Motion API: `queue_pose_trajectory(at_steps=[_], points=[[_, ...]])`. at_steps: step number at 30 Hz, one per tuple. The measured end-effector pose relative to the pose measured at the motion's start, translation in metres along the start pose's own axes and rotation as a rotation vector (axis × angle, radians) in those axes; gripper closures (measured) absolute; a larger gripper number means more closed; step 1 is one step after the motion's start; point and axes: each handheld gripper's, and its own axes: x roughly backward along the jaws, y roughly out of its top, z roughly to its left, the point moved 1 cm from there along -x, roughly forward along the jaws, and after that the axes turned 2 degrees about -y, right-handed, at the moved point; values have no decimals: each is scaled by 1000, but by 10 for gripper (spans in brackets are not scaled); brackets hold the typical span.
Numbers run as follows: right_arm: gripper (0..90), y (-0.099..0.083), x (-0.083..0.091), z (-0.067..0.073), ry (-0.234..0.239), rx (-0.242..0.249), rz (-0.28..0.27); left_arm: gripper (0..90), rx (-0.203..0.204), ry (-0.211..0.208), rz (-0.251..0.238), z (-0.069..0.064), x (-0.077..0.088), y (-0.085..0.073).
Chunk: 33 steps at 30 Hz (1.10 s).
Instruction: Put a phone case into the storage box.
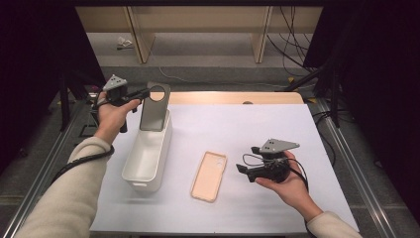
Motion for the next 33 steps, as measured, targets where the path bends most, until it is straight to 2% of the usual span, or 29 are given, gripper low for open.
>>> queue_pose_trajectory(at_steps=[33], points=[[170,-1,-1,0,5,-3,1,815,16,4,37,4,-17,-15]])
